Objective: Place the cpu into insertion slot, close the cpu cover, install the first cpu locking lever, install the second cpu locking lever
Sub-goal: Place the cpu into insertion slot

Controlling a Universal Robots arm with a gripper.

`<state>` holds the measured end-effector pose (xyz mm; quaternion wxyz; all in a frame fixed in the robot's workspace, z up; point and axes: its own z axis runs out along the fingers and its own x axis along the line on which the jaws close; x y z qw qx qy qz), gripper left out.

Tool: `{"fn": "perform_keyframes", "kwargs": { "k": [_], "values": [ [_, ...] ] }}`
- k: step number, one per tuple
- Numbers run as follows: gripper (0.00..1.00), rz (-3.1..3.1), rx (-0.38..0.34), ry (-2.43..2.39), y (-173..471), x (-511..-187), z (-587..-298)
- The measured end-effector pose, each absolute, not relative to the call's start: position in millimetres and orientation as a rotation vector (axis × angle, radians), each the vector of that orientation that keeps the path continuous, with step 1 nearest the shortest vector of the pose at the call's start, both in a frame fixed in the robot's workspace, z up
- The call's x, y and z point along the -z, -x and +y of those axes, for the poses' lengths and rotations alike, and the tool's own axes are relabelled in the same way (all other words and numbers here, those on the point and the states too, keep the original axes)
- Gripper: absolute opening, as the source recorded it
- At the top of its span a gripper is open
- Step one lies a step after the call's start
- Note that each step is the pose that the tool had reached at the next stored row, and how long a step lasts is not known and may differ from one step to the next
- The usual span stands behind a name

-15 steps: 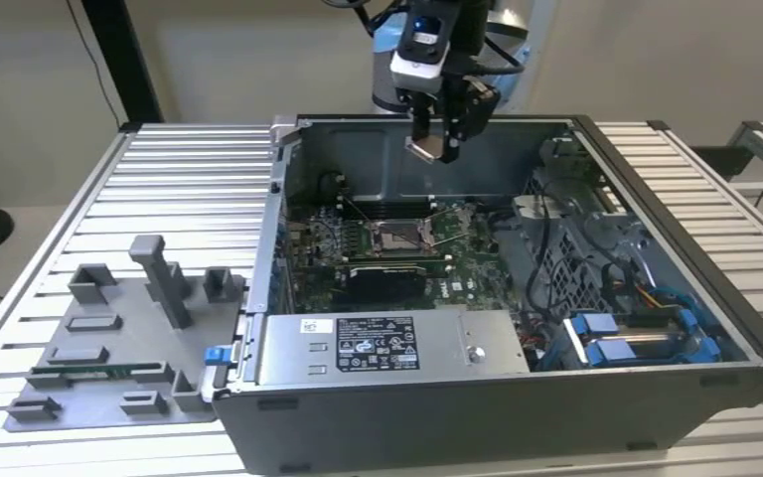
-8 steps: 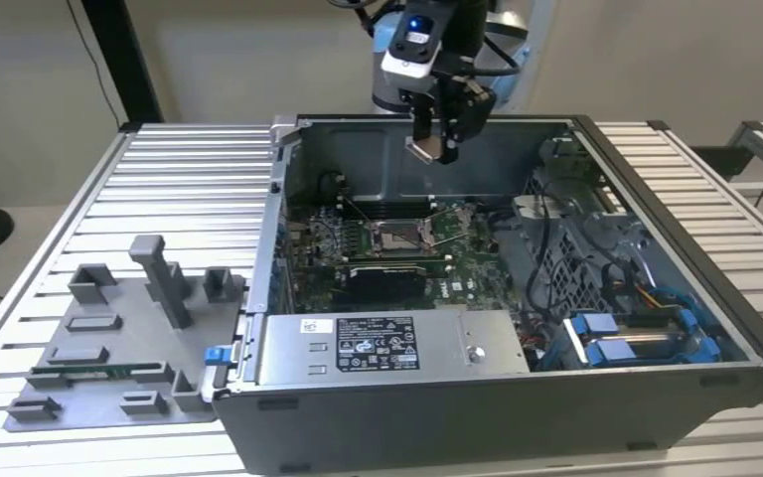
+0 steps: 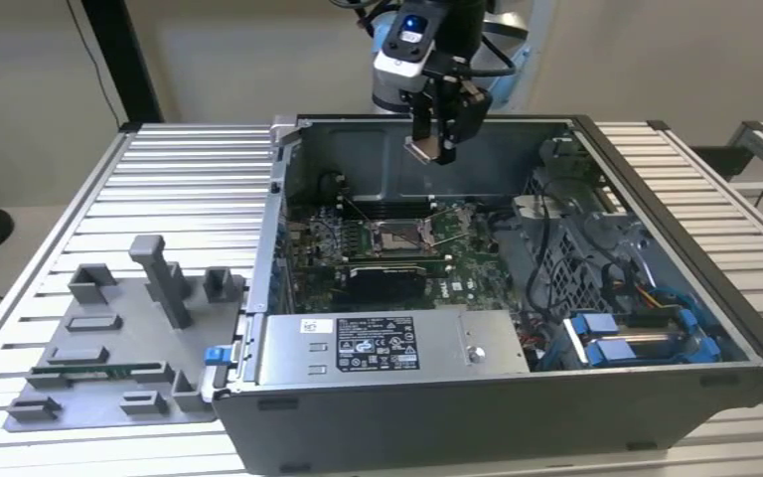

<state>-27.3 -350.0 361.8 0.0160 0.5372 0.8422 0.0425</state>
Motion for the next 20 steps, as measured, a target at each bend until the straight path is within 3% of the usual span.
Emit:
{"fn": "perform_keyframes", "kwargs": {
  "k": [20],
  "values": [
    [0.00,2.512,-0.113,-1.847,31.9,-361.4,-350.0]
  ]
}}
